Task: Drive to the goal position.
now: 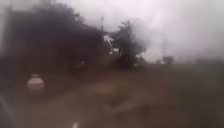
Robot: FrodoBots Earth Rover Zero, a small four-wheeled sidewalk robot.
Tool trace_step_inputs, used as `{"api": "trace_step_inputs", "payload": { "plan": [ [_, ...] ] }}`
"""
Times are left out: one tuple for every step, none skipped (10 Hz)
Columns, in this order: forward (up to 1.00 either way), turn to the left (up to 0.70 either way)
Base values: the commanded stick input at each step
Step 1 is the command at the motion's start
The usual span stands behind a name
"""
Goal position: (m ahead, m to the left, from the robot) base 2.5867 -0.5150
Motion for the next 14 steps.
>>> {"api": "trace_step_inputs", "payload": {
  "plan": [
    [0.7,0.0],
    [0.7,0.0],
    [0.7,0.0],
    [0.7,0.0],
    [0.7,0.0],
    [0.7,0.0],
    [0.7,-0.15],
    [0.7,-0.27],
    [0.7,-0.27],
    [0.7,-0.27],
    [0.7,-0.26],
    [0.7,0.0],
    [0.7,0.0],
    [0.7,0.0]
  ]
}}
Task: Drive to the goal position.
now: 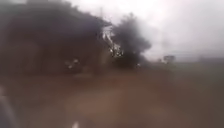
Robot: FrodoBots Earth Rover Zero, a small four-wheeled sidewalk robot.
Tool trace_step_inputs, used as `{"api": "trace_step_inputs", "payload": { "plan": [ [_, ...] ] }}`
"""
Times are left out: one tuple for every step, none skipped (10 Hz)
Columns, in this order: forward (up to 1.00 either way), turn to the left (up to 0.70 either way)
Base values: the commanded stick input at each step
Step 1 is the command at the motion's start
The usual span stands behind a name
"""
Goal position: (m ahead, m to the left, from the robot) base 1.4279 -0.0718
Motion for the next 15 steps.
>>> {"api": "trace_step_inputs", "payload": {
  "plan": [
    [0.7,0.0],
    [0.7,0.0],
    [0.7,0.0],
    [0.7,0.0],
    [0.7,0.0],
    [0.7,0.0],
    [0.7,0.0],
    [0.7,0.0],
    [0.7,0.0],
    [0.7,0.0],
    [0.7,0.0],
    [0.7,0.0],
    [0.7,-0.12],
    [0.7,-0.27],
    [0.7,-0.27]
  ]
}}
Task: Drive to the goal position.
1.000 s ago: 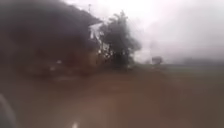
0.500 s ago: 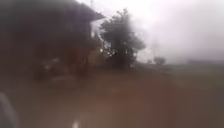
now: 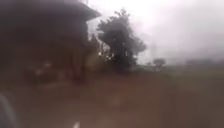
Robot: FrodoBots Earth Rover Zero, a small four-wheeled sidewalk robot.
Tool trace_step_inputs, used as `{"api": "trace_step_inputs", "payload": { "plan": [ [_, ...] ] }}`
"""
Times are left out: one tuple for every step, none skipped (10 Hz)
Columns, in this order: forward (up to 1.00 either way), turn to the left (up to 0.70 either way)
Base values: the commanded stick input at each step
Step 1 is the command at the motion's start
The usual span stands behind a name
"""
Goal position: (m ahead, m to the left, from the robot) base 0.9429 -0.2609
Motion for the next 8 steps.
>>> {"api": "trace_step_inputs", "payload": {
  "plan": [
    [0.7,-0.27],
    [0.7,-0.27],
    [0.7,-0.27],
    [0.7,-0.27],
    [0.7,-0.27],
    [0.7,-0.27],
    [0.7,-0.27],
    [0.7,-0.27]
  ]
}}
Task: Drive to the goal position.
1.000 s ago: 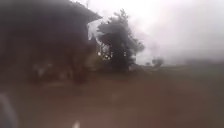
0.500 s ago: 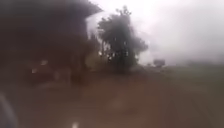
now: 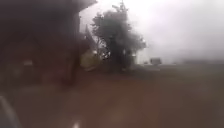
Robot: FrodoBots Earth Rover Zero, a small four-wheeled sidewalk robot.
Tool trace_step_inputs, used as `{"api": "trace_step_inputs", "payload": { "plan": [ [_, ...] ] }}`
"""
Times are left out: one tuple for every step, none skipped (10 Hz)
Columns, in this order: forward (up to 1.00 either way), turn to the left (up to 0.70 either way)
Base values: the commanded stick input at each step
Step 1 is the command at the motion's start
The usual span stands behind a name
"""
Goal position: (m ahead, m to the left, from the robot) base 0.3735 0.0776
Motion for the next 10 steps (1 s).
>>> {"api": "trace_step_inputs", "payload": {
  "plan": [
    [0.7,-0.27],
    [0.7,-0.27],
    [0.7,-0.27],
    [0.7,-0.26],
    [0.7,0.0],
    [0.7,0.0],
    [0.7,0.0],
    [0.7,0.0],
    [0.7,0.0],
    [0.7,0.0]
  ]
}}
